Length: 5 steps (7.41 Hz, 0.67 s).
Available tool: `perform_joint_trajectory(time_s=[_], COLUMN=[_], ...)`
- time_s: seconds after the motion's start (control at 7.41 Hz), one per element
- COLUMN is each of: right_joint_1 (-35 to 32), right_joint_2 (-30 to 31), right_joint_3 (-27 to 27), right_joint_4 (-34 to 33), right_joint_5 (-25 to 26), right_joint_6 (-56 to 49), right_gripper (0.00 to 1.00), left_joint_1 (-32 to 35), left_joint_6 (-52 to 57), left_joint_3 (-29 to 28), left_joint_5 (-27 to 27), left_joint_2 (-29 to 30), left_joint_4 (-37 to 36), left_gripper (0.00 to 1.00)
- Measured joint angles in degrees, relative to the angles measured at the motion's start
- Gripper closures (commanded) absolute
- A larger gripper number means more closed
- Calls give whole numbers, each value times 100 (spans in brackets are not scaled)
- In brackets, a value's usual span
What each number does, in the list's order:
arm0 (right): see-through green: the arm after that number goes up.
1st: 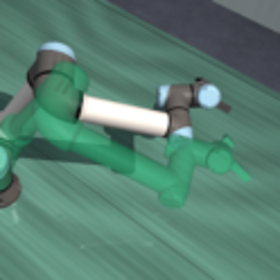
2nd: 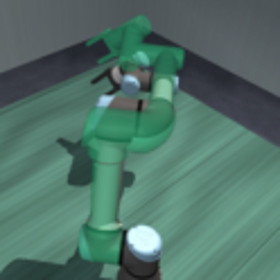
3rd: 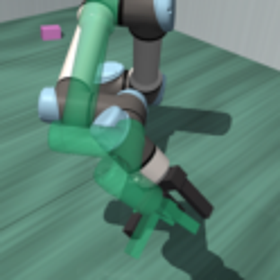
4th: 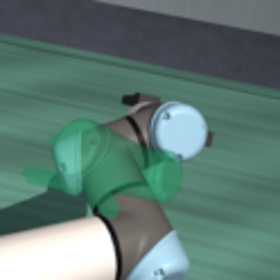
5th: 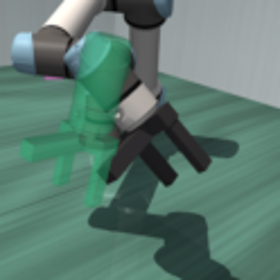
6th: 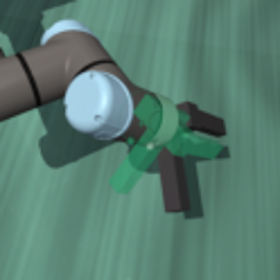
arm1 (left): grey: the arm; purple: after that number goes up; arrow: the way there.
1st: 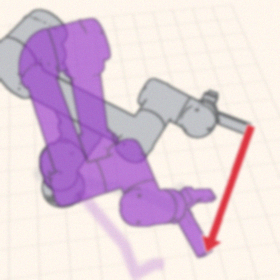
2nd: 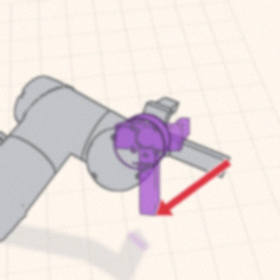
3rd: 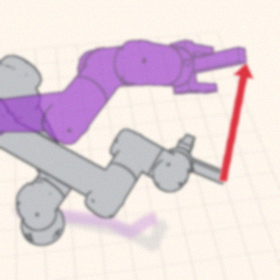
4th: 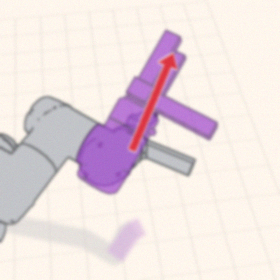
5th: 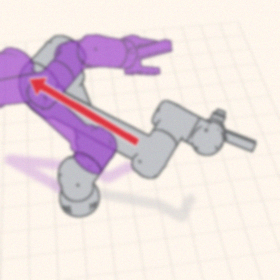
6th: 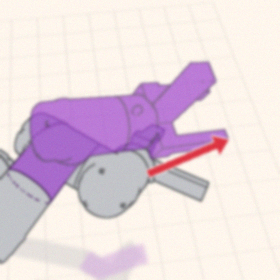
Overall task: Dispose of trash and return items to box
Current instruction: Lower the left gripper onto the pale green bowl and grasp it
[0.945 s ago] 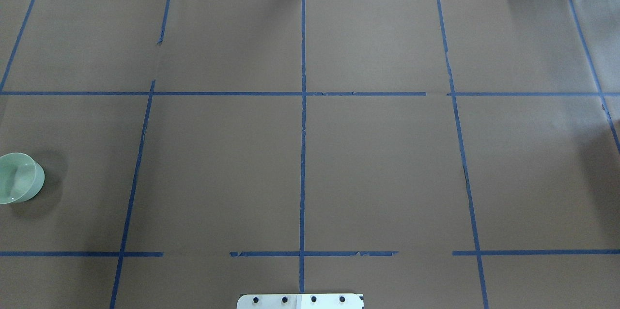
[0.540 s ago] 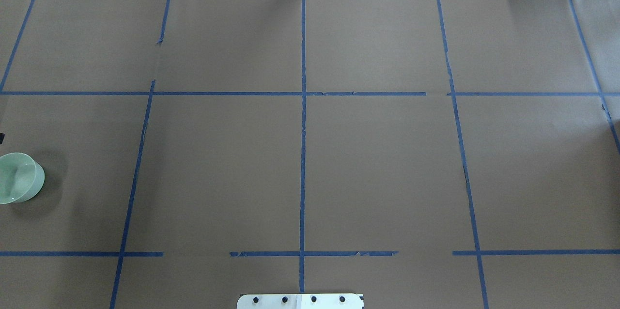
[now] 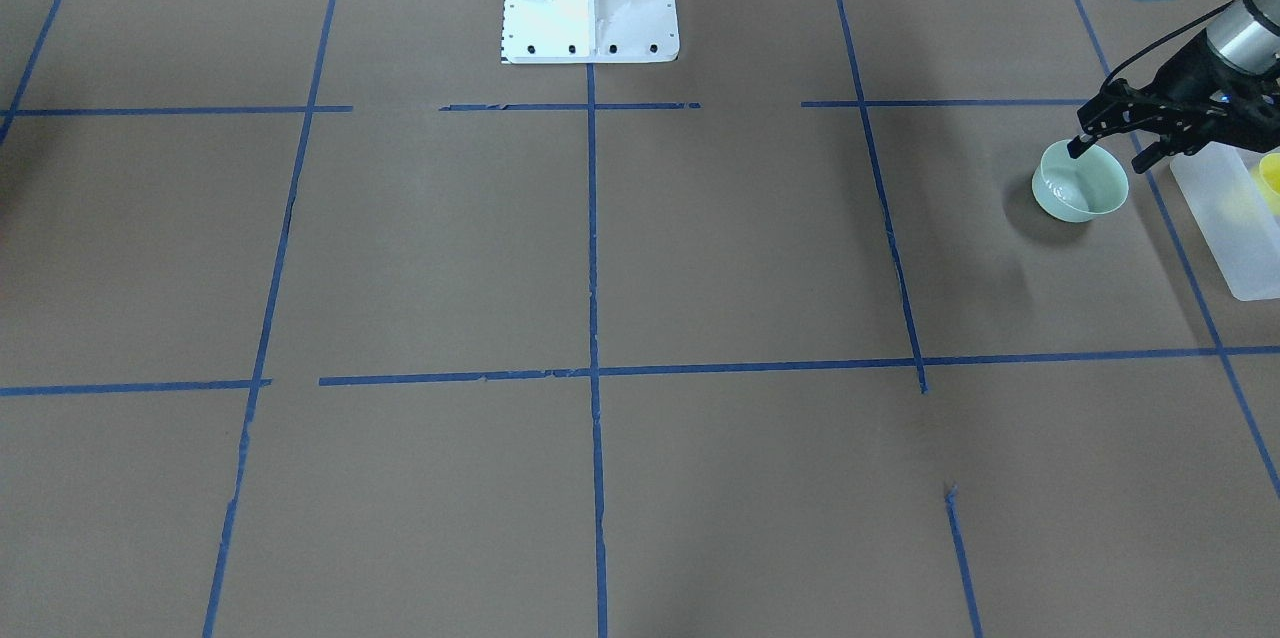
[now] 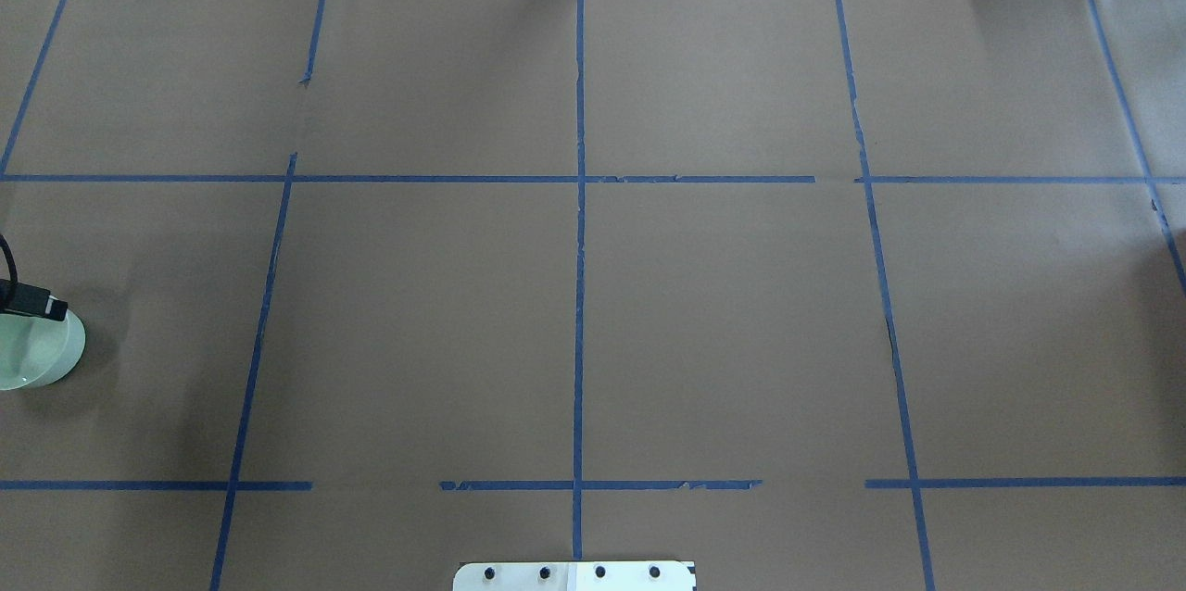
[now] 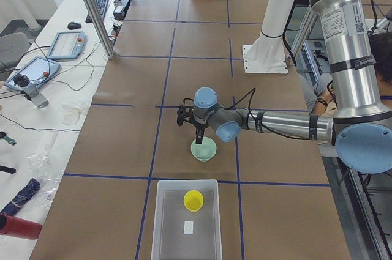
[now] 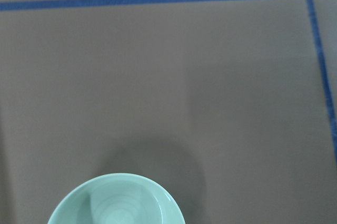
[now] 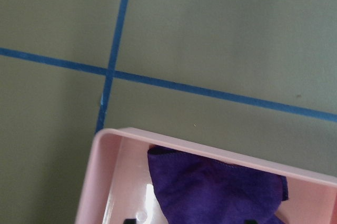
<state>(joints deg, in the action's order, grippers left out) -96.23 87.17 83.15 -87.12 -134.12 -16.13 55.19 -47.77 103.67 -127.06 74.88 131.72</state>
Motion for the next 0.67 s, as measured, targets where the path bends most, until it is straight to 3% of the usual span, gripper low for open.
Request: perform_joint_trajectory(time_s=[0.27,0.4,0.54,0.67], right_joint_1=[205,320,408,455], right_joint_2=[15,20,27,38], right_joint_3=[500,628,697,735], right_joint_4=[13,23,37,48], right_joint_5=[-121,-245,-349,-408], right_joint_6=[509,792,1035,1161], right_gripper=[0,0,0,0], left_joint_1=[-564,-853,-1029,-1100], left_joint_6=[-579,-863,-1028,-1095], left_joint_3=[-148,-224,-312,-387], left_joint_5=[348,600,781,876], left_joint_2=[92,166,217,243], left_joint_4=[46,52,54,55], left_gripper=[6,20,52,100])
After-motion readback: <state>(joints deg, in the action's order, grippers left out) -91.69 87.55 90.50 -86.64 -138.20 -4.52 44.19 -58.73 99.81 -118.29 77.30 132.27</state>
